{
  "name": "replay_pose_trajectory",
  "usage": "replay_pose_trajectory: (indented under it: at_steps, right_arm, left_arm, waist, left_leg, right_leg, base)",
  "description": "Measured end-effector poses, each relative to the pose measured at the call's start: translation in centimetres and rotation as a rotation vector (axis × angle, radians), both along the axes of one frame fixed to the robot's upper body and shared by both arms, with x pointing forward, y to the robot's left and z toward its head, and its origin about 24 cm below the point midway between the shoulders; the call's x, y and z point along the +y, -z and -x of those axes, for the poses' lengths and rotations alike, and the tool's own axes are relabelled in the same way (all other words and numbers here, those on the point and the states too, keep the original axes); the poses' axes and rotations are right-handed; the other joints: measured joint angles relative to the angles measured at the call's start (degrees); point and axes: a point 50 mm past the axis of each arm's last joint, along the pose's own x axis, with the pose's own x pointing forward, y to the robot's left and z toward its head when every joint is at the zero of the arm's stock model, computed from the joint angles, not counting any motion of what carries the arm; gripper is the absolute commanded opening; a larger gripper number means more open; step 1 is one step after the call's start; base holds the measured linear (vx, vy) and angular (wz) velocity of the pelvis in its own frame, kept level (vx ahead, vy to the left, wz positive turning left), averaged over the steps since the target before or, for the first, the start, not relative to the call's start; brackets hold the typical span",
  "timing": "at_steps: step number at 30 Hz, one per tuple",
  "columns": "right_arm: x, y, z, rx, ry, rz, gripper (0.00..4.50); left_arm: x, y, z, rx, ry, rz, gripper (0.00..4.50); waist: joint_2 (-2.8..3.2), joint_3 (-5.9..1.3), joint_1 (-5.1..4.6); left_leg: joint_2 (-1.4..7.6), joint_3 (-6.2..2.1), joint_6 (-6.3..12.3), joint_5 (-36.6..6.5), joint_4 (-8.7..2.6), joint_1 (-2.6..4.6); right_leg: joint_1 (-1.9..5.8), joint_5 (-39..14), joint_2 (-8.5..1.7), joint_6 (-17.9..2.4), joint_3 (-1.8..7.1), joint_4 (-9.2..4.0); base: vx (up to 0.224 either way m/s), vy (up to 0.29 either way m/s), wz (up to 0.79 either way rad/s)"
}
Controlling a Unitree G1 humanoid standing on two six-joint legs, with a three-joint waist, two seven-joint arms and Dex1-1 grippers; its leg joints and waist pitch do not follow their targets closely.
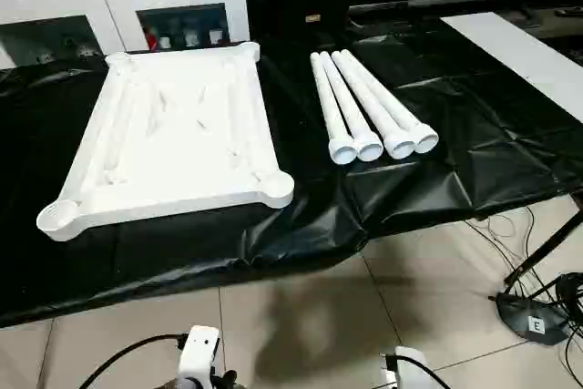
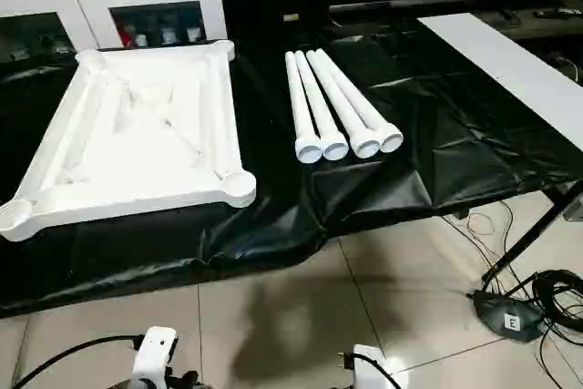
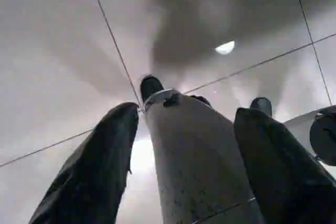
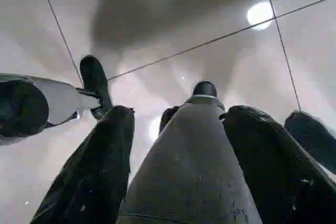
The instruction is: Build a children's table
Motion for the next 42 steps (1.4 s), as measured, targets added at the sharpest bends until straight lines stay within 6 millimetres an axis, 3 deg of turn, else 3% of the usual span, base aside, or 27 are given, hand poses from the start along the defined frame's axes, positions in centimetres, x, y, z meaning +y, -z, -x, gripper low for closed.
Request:
replay_pose_trajectory:
  at_steps: [2,3,4,6,9,10,12,13,14,15,17,19,21,25,31,42]
  right_arm:
    - [0.1,-0.1,-0.5,0.040,-0.096,0.045,3.03]
    - [0.2,-0.6,-2.1,0.076,-0.202,0.104,3.03]
    - [0.7,-1.6,-4.8,0.032,-0.284,0.150,3.03]
    - [2.0,-3.5,-8.7,-0.077,-0.369,0.190,3.03]
    - [3.3,-5.9,-12.5,-0.197,-0.433,0.223,3.03]
    - [3.5,-6.1,-12.8,-0.211,-0.437,0.224,3.03]
    - [3.1,-4.8,-10.9,-0.215,-0.449,0.222,3.03]
    - [2.6,-3.3,-8.2,-0.158,-0.454,0.218,3.03]
    - [2.2,-2.2,-6.2,-0.101,-0.460,0.215,3.03]
    - [1.7,-0.9,-3.3,0.000,-0.460,0.208,3.03]
    - [1.1,-0.2,-1.3,0.072,-0.461,0.211,3.03]
    - [1.0,-0.7,-2.6,0.039,-0.466,0.226,3.03]
    - [1.0,-1.2,-4.0,-0.008,-0.471,0.238,3.03]
    - [1.7,-1.4,-4.4,-0.036,-0.465,0.224,3.03]
    - [1.5,-1.0,-3.5,-0.010,-0.432,0.216,3.03]
    - [1.5,-1.2,-3.8,-0.045,-0.418,0.221,3.03]
  left_arm:
    - [-0.4,0.2,0.0,0.050,0.031,-0.023,3.29]
    - [-0.4,0.1,-0.7,0.112,0.075,-0.070,3.29]
    - [-0.6,0.2,-0.6,0.140,0.084,-0.081,3.29]
    - [-1.9,0.4,-0.3,0.142,0.070,-0.046,3.29]
    - [-3.1,0.4,-0.3,0.121,0.028,-0.001,3.29]
    - [-3.2,0.4,-0.4,0.120,0.028,0.001,3.29]
    - [-3.3,0.4,-0.4,0.119,0.028,0.004,3.29]
    - [-3.3,0.4,-0.4,0.116,0.026,0.007,3.29]
    - [-3.2,0.3,-0.5,0.114,0.021,0.010,3.29]
    - [-2.9,0.3,-0.5,0.113,0.013,0.014,3.29]
    - [-2.7,0.4,-0.4,0.120,0.010,0.010,3.29]
    - [-2.5,0.5,-0.2,0.129,0.010,0.004,3.29]
    - [-2.4,0.4,-0.2,0.124,0.009,0.001,3.29]
    - [-2.3,0.5,-0.2,0.115,0.006,0.000,3.29]
    - [-2.2,0.5,-0.2,0.115,-0.006,0.005,3.29]
    - [-1.5,0.4,-0.4,0.093,-0.026,0.006,3.29]
  waist:
    - [0.04,0.13,-0.19]
    - [0.20,0.26,-0.68]
    - [-0.05,0.31,-1.47]
    - [-0.23,0.15,-2.12]
    - [-0.88,0.05,-2.13]
    - [-1.03,-0.04,-2.02]
    - [-1.59,-0.59,-0.86]
    - [-1.77,-0.73,-0.02]
    - [-1.76,-0.72,0.17]
    - [-1.64,-0.64,-0.04]
    - [-1.50,-0.44,-1.18]
    - [-1.64,-0.38,-2.63]
    - [-1.71,-0.37,-3.08]
    - [-1.91,-0.16,-3.07]
    - [-1.72,-0.01,-3.14]
    - [-1.62,-0.10,-2.66]
  left_leg:
    - [0.01,0.01,0.00,0.0,0.04,0.05]
    - [0.01,0.02,-0.04,0.1,0.06,-0.21]
    - [0.02,0.17,0.02,0.3,-0.05,-0.42]
    - [0.09,0.12,0.30,0.6,-0.01,-0.46]
    - [0.14,0.15,0.17,0.5,-0.01,-0.50]
    - [0.14,0.16,0.32,0.6,-0.03,-0.53]
    - [0.14,0.16,0.54,0.5,0.00,-0.67]
    - [0.14,0.16,0.65,0.4,0.01,-0.64]
    - [0.13,0.22,0.71,0.4,0.04,-0.77]
    - [0.12,0.40,0.77,0.3,0.06,-1.06]
    - [0.15,0.41,0.79,0.4,0.22,-1.29]
    - [0.21,0.24,0.68,0.5,0.23,-1.21]
    - [0.25,0.22,0.34,0.4,0.02,-0.90]
    - [0.18,0.45,0.24,0.4,-0.56,-0.04]
    - [0.17,0.49,0.13,0.5,-0.62,0.04]
    - [0.23,0.50,0.17,0.5,-0.56,-0.23]
  right_leg:
    - [0.01,0.1,0.01,0.0,0.02,0.08]
    - [-0.39,0.2,0.01,0.0,0.03,0.26]
    - [-0.59,0.5,-0.03,0.0,0.18,0.31]
    - [-0.67,0.6,-0.11,0.1,-0.07,0.37]
    - [-0.71,0.6,-0.11,0.1,-0.05,0.26]
    - [-0.71,0.6,-0.10,0.1,-0.06,0.21]
    - [-0.76,0.7,-0.10,0.2,-0.14,0.07]
    - [-0.64,0.7,-0.10,0.2,-0.07,-0.14]
    - [-0.67,0.7,-0.11,0.2,-0.01,-0.26]
    - [-0.66,0.9,-0.19,0.5,0.03,-0.37]
    - [-1.15,1.3,-0.30,1.1,-0.07,-0.30]
    - [-1.54,1.9,-0.44,1.0,-0.46,-0.16]
    - [-1.47,2.0,-0.44,0.4,-0.45,-0.41]
    - [-1.47,2.3,-0.44,-0.1,-0.07,-0.68]
    - [-1.71,2.7,-0.44,-0.4,0.07,-0.76]
    - [-1.69,2.7,-0.40,-0.4,0.02,-0.80]
  base:
    - [0.000,0.000,0.00]
    - [0.000,0.000,0.00]
    - [0.000,0.000,0.00]
    - [0.000,0.000,0.00]
    - [0.000,0.000,0.00]
    - [0.000,0.000,0.00]
    - [0.000,0.000,0.00]
    - [0.000,0.000,0.00]
    - [0.000,0.000,0.00]
    - [0.000,0.000,0.00]
    - [0.000,0.000,0.00]
    - [-0.059,0.009,-0.27]
    - [-0.090,0.006,-0.14]
    - [-0.078,0.007,-0.06]
    - [0.000,0.000,0.00]
    - [0.015,-0.002,-0.01]
